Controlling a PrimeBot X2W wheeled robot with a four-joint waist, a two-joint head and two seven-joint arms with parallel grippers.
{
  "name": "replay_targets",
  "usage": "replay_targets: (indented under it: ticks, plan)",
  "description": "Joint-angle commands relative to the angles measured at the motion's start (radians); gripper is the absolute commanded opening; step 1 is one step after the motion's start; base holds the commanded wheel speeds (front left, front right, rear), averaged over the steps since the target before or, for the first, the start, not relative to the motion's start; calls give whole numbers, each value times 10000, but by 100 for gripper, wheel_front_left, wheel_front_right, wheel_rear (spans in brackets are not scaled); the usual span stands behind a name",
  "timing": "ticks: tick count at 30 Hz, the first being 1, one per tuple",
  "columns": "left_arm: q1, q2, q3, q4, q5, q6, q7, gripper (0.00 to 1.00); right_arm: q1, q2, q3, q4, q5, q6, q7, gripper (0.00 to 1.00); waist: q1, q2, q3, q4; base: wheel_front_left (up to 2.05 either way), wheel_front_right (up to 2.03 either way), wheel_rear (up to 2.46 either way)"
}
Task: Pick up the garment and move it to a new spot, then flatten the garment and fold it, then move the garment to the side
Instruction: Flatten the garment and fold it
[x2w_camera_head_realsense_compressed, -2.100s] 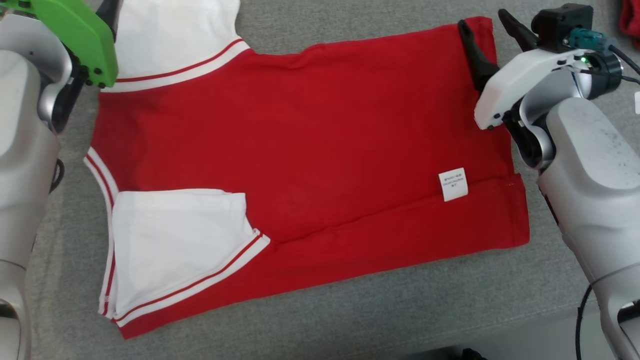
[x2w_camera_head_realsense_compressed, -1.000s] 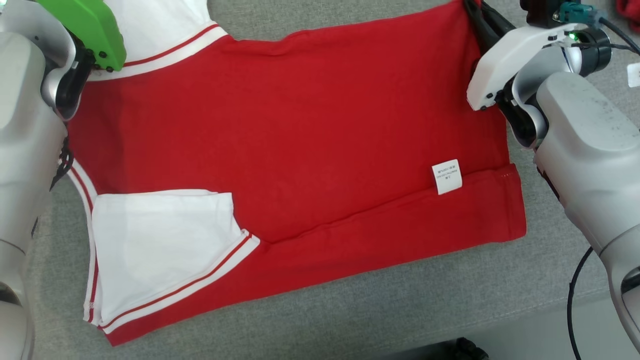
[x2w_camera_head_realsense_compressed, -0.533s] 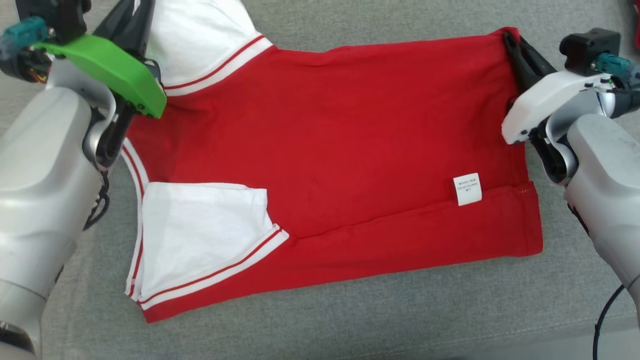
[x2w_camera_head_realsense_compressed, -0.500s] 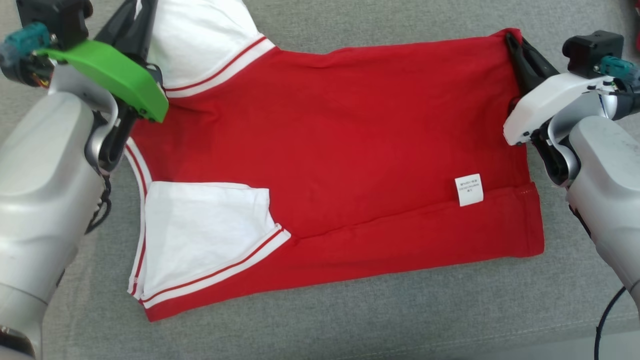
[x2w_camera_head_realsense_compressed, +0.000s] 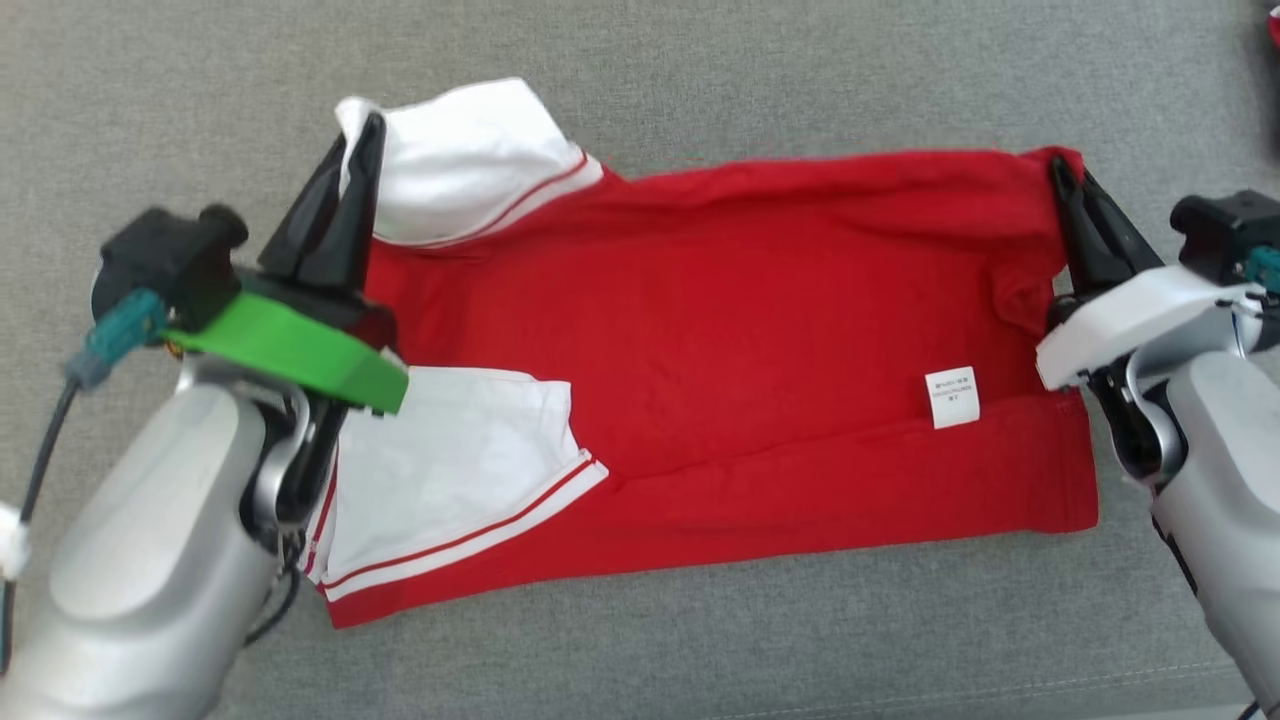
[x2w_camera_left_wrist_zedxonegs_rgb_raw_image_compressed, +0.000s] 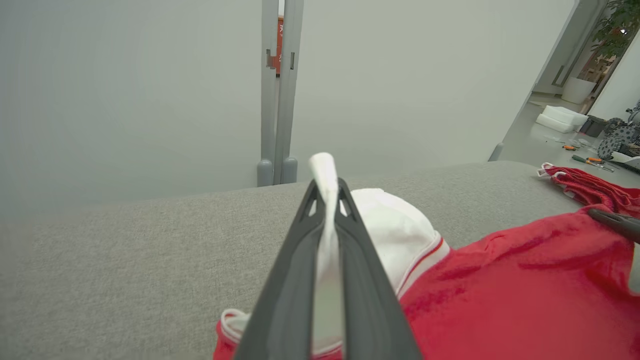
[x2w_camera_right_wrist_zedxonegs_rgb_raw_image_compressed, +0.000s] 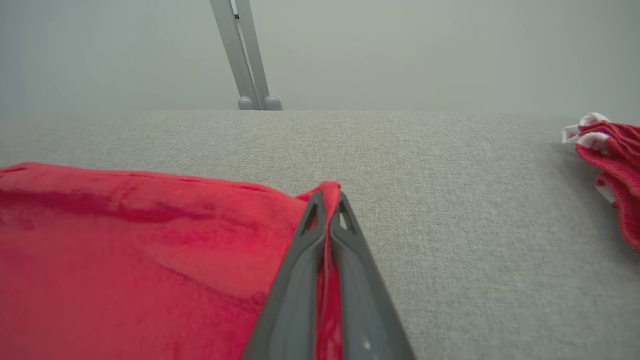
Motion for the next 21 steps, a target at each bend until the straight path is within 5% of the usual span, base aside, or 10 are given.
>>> replay_targets:
  ticks: [1,15,16,17,18,21]
  plan:
    - [542,-73,221,-248,186,73,-48,0,322,6,-206,-170,-134,-19,-24,0,0,0,-90,68,0,0,0]
    - [3867,-1276,2020,-821,1149,-237,-49,0,2897,540,-1724,-1785,-463,-19,-24,0,0,0,-671,308,0,0,0]
    - [3979,-1376,2111,-787,1279,-258,-50,7,2999,579,-1789,-1932,-440,-19,-26,44,0,0,-721,311,0,0,0]
    - [4110,-1531,2252,-777,1389,-283,-50,43,3159,596,-1822,-2006,-386,-19,-26,100,0,0,-768,316,0,0,0]
    - [4229,-1636,2380,-773,1498,-295,-49,100,3286,592,-1833,-2060,-387,-19,-26,100,0,0,-816,311,0,0,0]
    - [4546,-1945,2898,-749,1867,-286,-49,100,3631,599,-1901,-2374,-273,-19,-26,100,0,0,-949,320,0,0,0]
